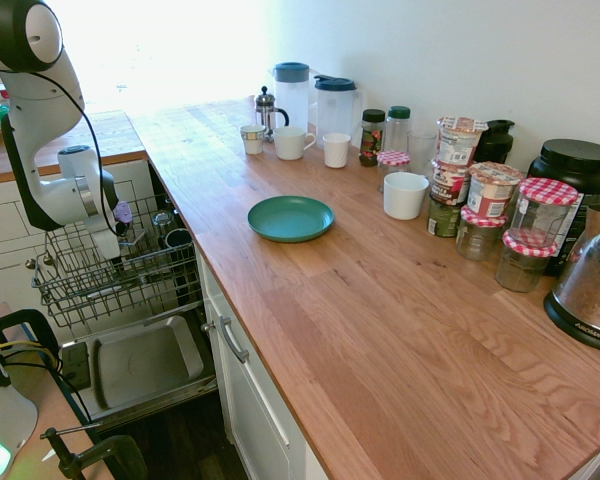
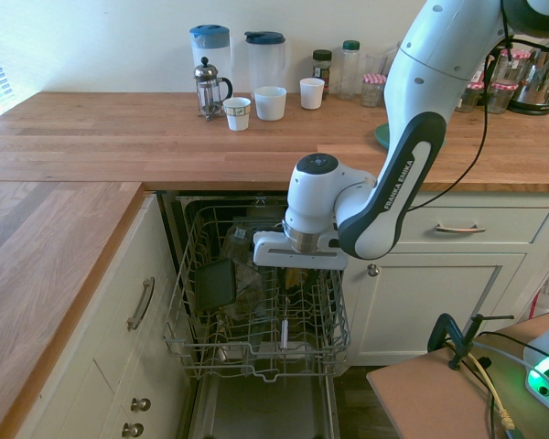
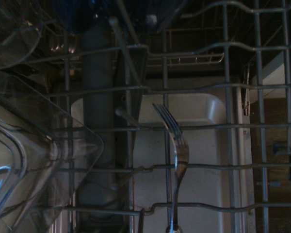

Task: Put the fork in the dishwasher

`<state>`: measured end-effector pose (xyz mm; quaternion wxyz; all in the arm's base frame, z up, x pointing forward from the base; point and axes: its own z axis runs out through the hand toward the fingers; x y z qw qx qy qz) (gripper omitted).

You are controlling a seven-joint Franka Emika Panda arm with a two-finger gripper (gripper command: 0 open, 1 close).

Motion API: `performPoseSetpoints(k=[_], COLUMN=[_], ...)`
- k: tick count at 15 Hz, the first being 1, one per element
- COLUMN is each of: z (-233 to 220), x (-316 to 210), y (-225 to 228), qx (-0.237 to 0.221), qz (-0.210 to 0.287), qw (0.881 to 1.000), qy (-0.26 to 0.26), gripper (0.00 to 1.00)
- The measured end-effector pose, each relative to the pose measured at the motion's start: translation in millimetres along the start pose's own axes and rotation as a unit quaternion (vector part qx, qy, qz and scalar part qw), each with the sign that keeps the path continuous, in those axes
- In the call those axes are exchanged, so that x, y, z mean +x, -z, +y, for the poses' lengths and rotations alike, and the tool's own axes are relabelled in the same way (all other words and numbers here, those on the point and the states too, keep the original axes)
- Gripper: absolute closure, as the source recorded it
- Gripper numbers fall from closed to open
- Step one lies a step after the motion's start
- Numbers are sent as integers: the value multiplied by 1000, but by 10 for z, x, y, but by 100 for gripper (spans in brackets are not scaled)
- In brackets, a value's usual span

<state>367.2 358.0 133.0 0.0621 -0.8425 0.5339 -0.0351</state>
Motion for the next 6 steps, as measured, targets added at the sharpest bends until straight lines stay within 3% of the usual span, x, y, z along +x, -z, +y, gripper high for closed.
performPoseSetpoints(k=[6], z=[156], x=[-60], y=[901], qx=[20], qz=[49], qw=[999], qy=[-14], gripper=[0])
